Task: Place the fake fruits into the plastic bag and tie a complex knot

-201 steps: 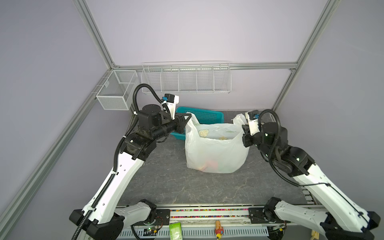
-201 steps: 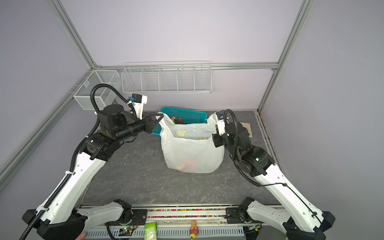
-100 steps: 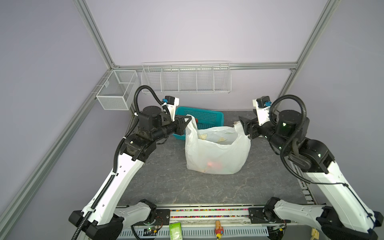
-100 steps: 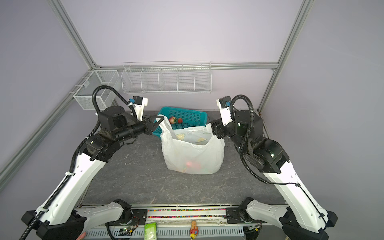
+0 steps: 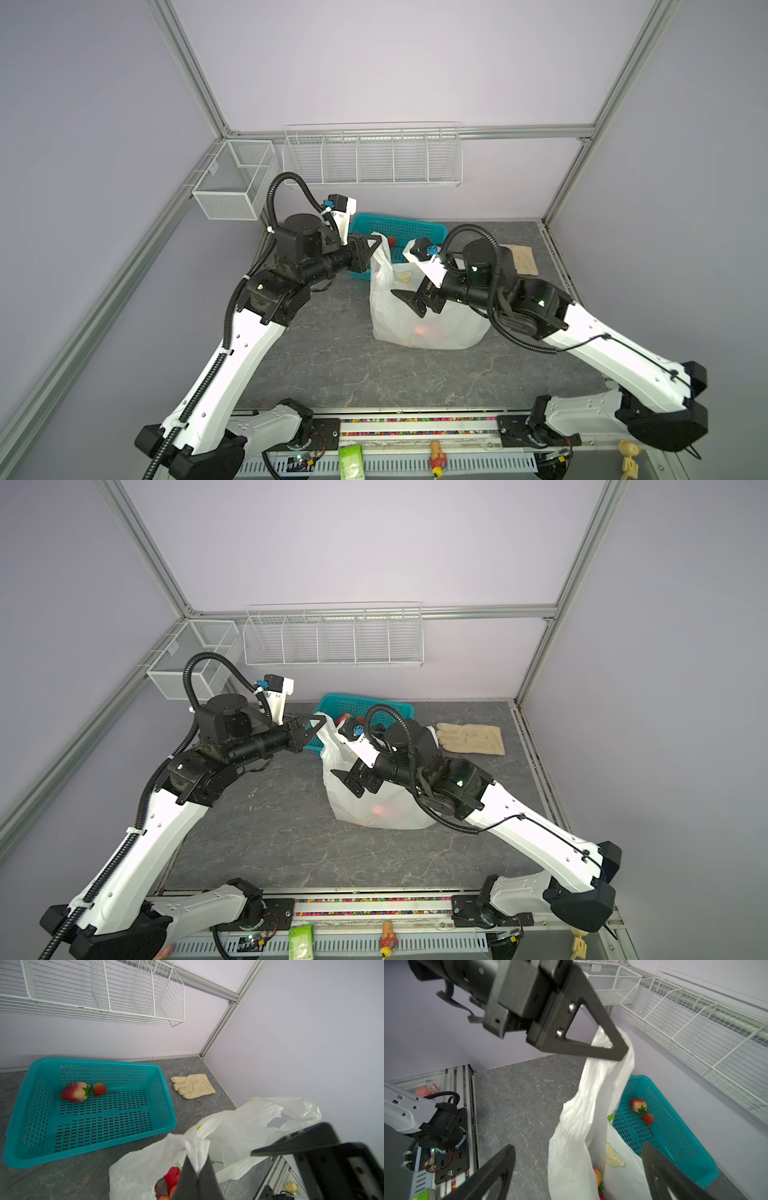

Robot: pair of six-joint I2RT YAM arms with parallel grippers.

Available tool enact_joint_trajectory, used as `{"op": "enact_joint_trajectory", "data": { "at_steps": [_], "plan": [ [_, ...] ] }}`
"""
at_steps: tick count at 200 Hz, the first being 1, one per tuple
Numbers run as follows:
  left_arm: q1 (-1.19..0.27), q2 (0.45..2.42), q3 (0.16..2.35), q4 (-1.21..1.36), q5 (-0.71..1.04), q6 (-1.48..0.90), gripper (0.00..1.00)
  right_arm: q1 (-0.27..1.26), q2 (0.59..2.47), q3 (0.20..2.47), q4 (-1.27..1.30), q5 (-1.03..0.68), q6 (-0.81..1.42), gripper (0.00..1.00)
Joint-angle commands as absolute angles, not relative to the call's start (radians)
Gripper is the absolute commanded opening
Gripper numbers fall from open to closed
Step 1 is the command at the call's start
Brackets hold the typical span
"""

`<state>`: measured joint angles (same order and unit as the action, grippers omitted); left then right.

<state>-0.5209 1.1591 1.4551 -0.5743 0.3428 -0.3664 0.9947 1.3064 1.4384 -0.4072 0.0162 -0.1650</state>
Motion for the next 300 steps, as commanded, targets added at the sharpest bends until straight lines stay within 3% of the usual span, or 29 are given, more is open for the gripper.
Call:
{"op": "enact_joint_trajectory", "data": {
  "at_steps": [1,29,75,85,96,146,166,193,210,250,271,300],
  "plan": [
    [-0.517,1.14,1.488,-0.608,0.367,-0.381,0.0,0.942,1.323,1.386,-0.21,-0.1,-0.172,0.94],
    [-0.517,1.123,1.491,-0.609,0.368,-0.379,0.0,0.89,1.363,1.316,-0.086,-0.173,-0.179,0.89],
    [-0.517,1.114,1.499,-0.618,0.375,-0.376,0.0,0.821,1.444,1.293,0.021,-0.326,-0.169,0.89],
    [-0.516,1.113,1.503,-0.618,0.373,-0.374,0.0,0.815,1.46,1.291,0.025,-0.362,-0.173,0.91],
    [-0.517,1.112,1.508,-0.62,0.366,-0.374,0.0,0.809,1.469,1.278,0.031,-0.385,-0.17,1.0],
    [-0.516,1.118,1.499,-0.573,0.351,-0.383,0.0,0.765,1.433,1.154,0.147,-0.482,-0.113,0.29],
    [-0.516,1.112,1.468,-0.513,0.373,-0.375,0.2,0.75,1.423,1.143,0.13,-0.508,-0.114,0.07],
    [-0.516,1.076,1.43,-0.445,0.413,-0.254,0.53,0.718,1.393,1.114,0.1,-0.561,-0.124,0.07],
    [-0.515,1.034,1.38,-0.39,0.453,-0.142,0.66,0.697,1.374,1.106,0.074,-0.604,-0.129,0.07],
    [-0.514,0.989,1.262,-0.277,0.527,0.068,0.81,0.67,1.351,1.127,-0.018,-0.677,-0.171,0.07],
    [-0.514,1.039,1.301,-0.332,0.652,0.18,0.84,0.662,1.348,1.139,-0.058,-0.707,-0.19,0.07],
    [-0.515,1.132,1.411,-0.428,0.675,0.253,0.85,0.658,1.35,1.147,-0.083,-0.743,-0.204,0.07]
  ]
}}
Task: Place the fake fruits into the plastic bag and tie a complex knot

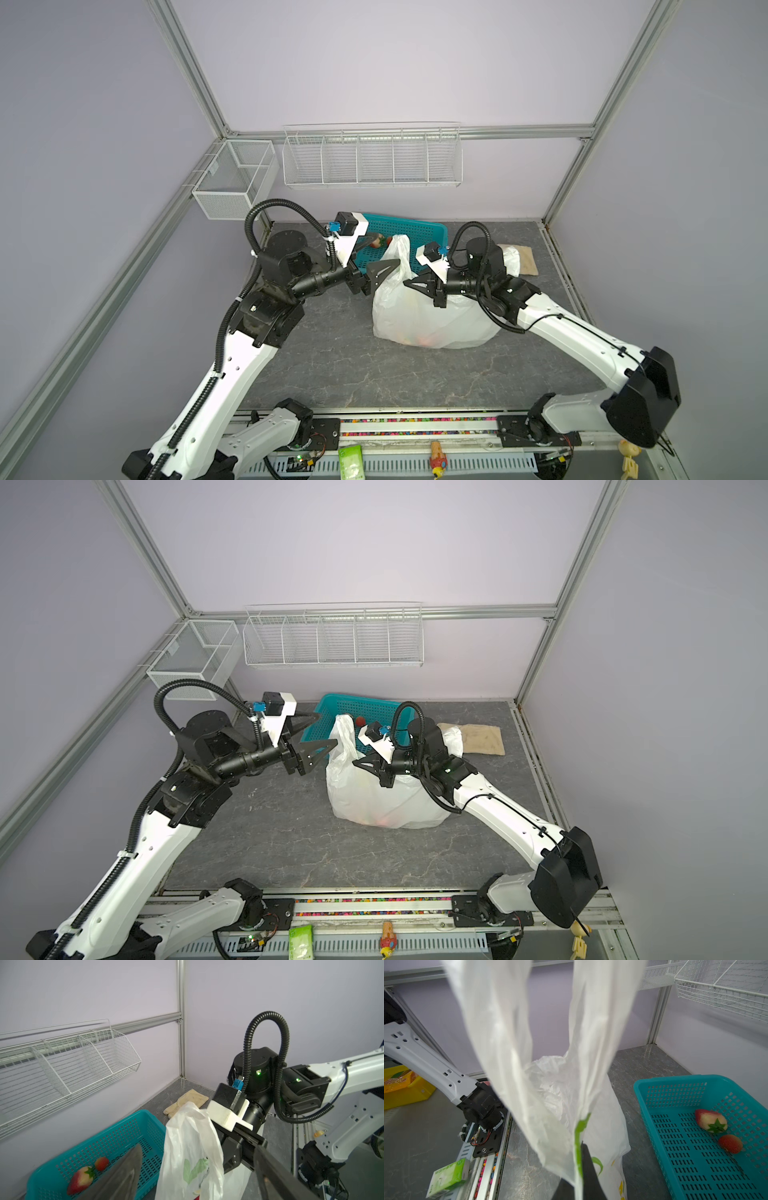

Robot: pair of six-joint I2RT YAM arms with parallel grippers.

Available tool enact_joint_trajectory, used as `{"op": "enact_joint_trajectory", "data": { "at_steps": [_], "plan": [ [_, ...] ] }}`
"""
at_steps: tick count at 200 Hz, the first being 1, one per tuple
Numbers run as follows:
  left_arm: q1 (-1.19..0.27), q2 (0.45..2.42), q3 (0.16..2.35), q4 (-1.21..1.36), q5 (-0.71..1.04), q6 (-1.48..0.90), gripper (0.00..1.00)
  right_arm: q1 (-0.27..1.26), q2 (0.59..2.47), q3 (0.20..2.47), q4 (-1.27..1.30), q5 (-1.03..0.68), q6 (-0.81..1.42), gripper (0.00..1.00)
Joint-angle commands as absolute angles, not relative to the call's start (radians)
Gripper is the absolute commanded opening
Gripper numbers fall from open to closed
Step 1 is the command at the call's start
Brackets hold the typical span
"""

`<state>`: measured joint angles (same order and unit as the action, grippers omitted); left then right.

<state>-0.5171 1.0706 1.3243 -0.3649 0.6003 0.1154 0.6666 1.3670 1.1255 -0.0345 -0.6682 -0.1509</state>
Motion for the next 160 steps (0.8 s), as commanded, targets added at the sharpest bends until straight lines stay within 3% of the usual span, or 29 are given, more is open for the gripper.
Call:
{"op": "enact_joint_trajectory", "data": {
  "at_steps": [1,31,70,106,146,160],
  "plan": [
    [-0.514,1.136,1.415,-0.431,0.677,0.254,0.85,0.658,1.35,1.147,-0.084,-0.744,-0.206,0.07],
    [-0.515,1.2,1.47,-0.438,0.729,0.233,0.82,0.657,1.351,1.153,-0.101,-0.749,-0.213,0.07],
    [-0.515,1.24,1.489,-0.409,0.808,0.182,0.64,0.655,1.355,1.167,-0.121,-0.752,-0.219,0.07],
    [-0.515,1.268,1.491,-0.42,0.828,0.169,0.56,0.655,1.357,1.18,-0.127,-0.753,-0.218,0.07],
    [-0.516,1.256,1.457,-0.311,0.816,0.046,0.26,0.653,1.347,1.18,-0.147,-0.695,-0.201,0.07],
    [-0.516,1.226,1.417,-0.26,0.765,-0.042,0.15,0.651,1.323,1.198,-0.179,-0.556,-0.134,0.2]
  ]
}}
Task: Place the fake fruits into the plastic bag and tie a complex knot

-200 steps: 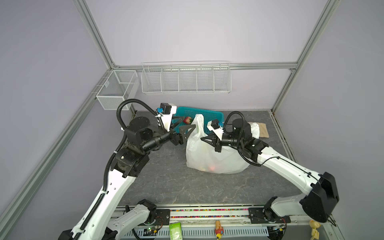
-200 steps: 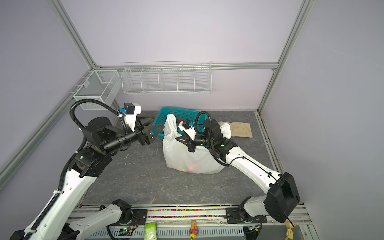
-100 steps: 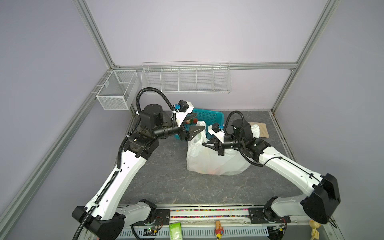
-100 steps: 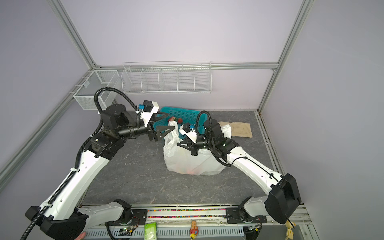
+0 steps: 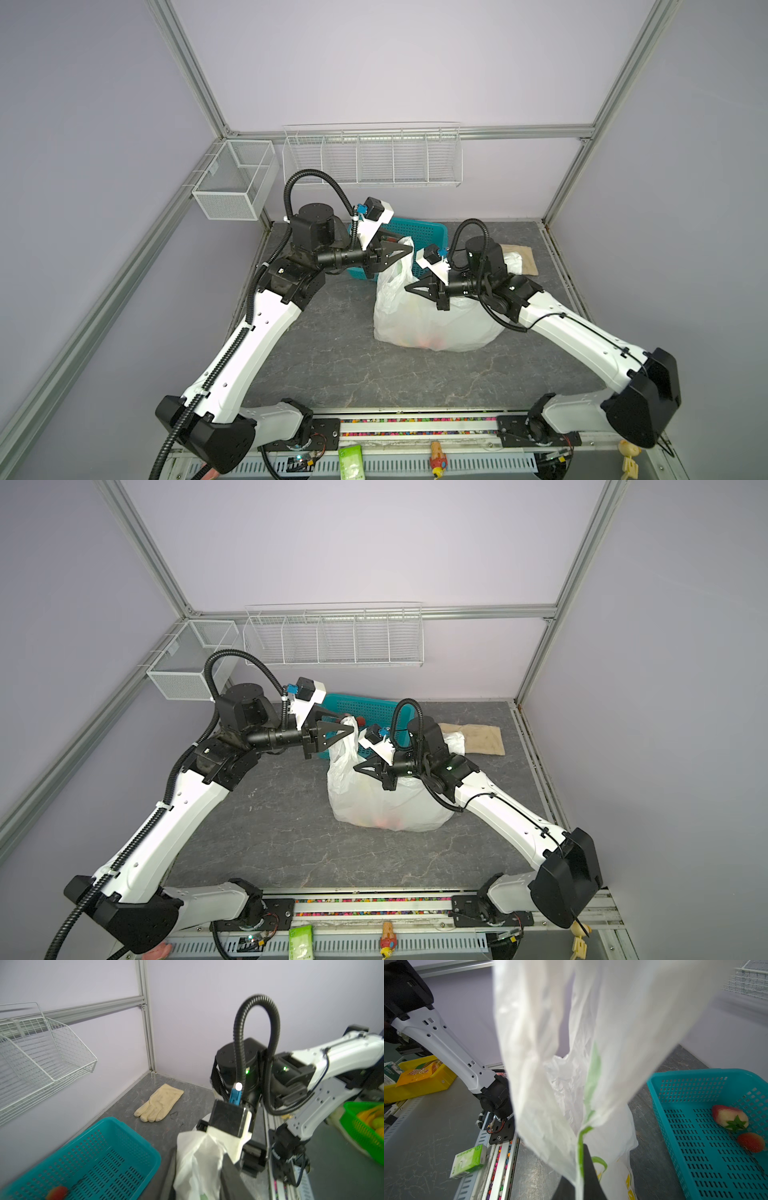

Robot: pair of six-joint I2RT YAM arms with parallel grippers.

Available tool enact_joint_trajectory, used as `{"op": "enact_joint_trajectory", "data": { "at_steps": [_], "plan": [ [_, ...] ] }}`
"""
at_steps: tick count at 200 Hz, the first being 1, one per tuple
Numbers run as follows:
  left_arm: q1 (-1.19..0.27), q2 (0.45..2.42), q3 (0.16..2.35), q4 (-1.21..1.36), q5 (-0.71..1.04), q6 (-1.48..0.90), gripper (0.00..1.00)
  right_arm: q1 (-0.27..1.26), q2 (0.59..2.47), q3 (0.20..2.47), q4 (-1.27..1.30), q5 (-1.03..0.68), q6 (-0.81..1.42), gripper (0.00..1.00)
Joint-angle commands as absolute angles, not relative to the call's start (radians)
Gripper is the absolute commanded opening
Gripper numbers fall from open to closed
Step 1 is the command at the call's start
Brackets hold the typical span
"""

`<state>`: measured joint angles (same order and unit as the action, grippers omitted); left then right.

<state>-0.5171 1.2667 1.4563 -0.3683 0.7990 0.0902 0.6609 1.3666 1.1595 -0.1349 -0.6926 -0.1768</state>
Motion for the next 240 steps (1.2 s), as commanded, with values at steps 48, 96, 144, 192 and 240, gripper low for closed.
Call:
{"op": "enact_joint_trajectory", "data": {
  "at_steps": [48,96,144,192,240],
  "plan": [
    [-0.531,1.095,1.214,-0.063,0.575,-0.379,0.0,0.708,1.191,1.11,-0.001,-0.36,0.085,0.76],
    [-0.564,1.035,1.185,-0.11,0.474,-0.459,0.0,0.906,1.181,1.058,0.15,-0.037,0.059,0.99],
    [-0.58,1.02,1.193,-0.127,0.448,-0.544,0.0,1.046,1.269,1.043,0.369,0.268,0.003,0.97],
    [-0.586,1.01,1.192,-0.112,0.433,-0.638,0.0,1.106,1.413,1.057,0.575,0.51,0.016,0.79],
    [-0.587,0.993,1.172,-0.062,0.405,-0.727,0.0,1.106,1.55,1.05,0.688,0.655,0.038,0.63]
  ]
}}
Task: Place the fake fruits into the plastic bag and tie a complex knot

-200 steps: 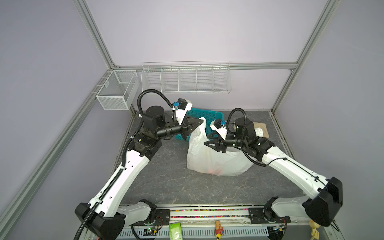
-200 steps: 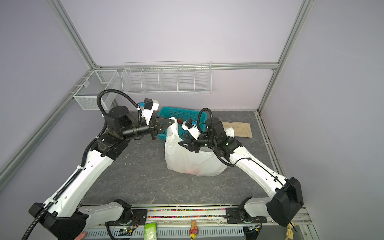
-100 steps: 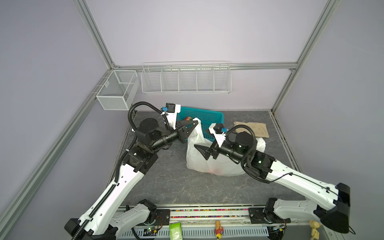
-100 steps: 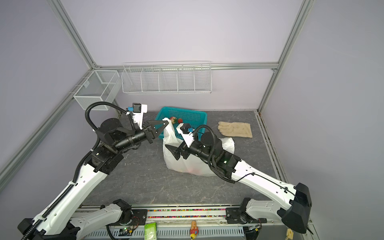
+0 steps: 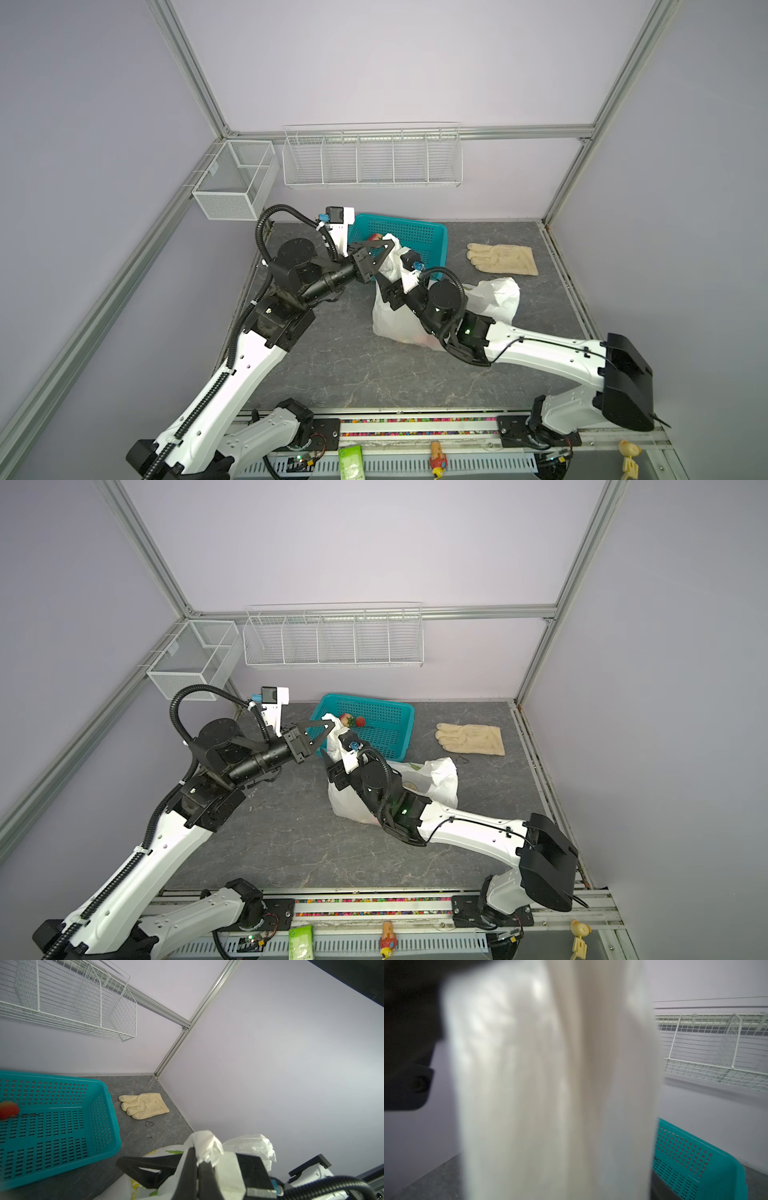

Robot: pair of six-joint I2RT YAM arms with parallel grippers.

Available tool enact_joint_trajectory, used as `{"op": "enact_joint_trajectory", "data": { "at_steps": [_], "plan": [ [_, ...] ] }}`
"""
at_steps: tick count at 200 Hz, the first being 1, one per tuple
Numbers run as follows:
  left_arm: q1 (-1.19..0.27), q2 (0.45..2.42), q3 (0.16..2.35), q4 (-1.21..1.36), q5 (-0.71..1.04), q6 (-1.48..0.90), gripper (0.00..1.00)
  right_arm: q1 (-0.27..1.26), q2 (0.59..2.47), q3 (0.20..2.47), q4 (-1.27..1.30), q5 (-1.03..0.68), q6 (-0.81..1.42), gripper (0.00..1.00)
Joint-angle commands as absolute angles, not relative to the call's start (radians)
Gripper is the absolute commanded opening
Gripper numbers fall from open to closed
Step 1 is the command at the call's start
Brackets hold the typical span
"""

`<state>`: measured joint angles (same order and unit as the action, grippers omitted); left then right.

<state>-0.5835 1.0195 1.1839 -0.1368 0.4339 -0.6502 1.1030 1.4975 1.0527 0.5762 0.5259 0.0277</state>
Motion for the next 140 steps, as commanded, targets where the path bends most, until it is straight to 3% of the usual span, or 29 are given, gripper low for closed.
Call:
{"op": "enact_joint_trajectory", "data": {
  "at_steps": [1,41,70,104,140],
  "plan": [
    [-0.587,0.993,1.17,-0.062,0.403,-0.729,0.0,1.107,1.551,1.048,0.69,0.656,0.038,0.63],
    [-0.586,0.982,1.175,-0.072,0.333,-0.734,0.0,1.105,1.527,0.9,0.769,0.617,0.008,0.37],
    [-0.586,0.985,1.198,-0.09,0.339,-0.696,0.0,1.059,1.423,0.83,0.635,0.401,0.0,0.19],
    [-0.589,1.004,1.209,-0.084,0.447,-0.634,0.0,0.977,1.287,0.831,0.394,0.059,-0.087,0.1],
    [-0.604,1.022,1.201,-0.058,0.526,-0.596,0.0,0.868,1.212,0.873,0.129,-0.242,-0.197,0.09]
  ]
}}
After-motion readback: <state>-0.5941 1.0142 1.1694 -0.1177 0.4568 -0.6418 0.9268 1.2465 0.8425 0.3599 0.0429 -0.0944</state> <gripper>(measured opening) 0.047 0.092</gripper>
